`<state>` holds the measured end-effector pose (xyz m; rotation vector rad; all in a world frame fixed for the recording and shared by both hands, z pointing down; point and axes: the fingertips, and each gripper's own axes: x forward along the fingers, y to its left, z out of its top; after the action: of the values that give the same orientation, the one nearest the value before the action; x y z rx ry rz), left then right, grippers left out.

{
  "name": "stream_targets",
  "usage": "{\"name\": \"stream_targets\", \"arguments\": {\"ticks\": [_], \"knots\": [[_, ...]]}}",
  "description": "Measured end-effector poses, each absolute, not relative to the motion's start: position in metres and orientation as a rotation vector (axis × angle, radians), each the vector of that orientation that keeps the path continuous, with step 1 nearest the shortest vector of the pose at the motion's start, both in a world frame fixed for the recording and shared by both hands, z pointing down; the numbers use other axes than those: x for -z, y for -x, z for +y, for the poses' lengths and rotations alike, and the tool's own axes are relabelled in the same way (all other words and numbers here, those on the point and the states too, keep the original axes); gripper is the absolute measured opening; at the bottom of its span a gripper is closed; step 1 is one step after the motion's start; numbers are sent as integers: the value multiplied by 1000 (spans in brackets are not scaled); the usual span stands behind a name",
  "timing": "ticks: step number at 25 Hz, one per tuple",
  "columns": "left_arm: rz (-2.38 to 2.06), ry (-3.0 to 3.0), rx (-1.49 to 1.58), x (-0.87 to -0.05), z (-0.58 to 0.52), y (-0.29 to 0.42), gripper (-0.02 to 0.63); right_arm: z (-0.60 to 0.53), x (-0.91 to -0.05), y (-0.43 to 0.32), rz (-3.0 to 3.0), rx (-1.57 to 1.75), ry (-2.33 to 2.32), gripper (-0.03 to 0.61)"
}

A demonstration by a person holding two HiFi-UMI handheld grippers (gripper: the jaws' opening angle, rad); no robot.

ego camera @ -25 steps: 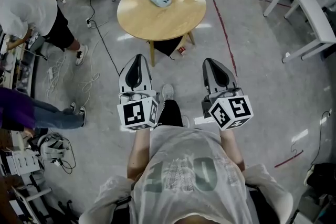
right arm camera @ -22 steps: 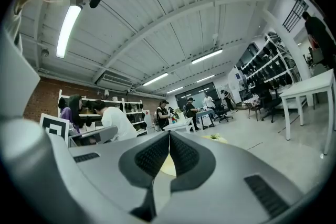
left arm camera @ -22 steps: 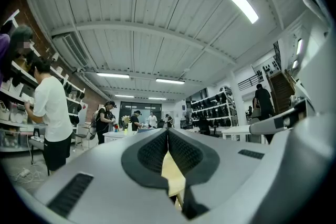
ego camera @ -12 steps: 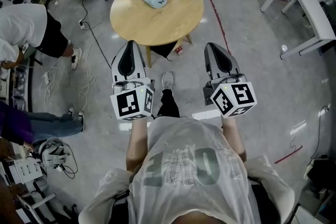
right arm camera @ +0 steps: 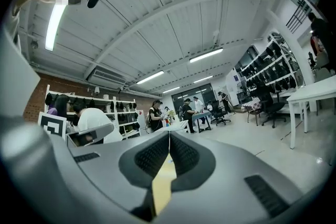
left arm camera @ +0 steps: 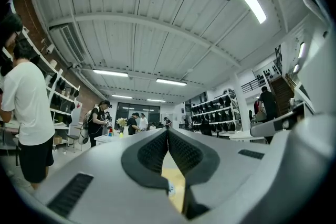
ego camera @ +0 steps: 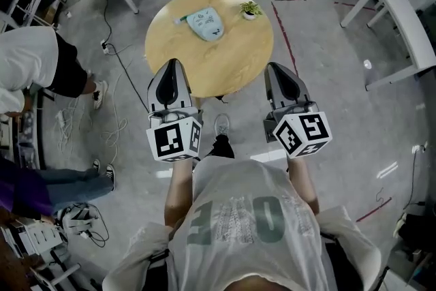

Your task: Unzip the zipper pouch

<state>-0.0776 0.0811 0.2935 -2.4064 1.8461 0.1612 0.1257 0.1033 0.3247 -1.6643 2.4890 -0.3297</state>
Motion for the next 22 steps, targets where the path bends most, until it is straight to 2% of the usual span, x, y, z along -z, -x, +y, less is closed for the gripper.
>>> {"name": "stream_targets", "arguments": {"ticks": [12,22], "knots": [[1772,2458,-156,-294,-82,104,28,-48,-330,-94,2446,342,1764,29],[1855,2436,-125,-312,-132,117,28,-111,-341,-77,2504,341,1765,30]]}}
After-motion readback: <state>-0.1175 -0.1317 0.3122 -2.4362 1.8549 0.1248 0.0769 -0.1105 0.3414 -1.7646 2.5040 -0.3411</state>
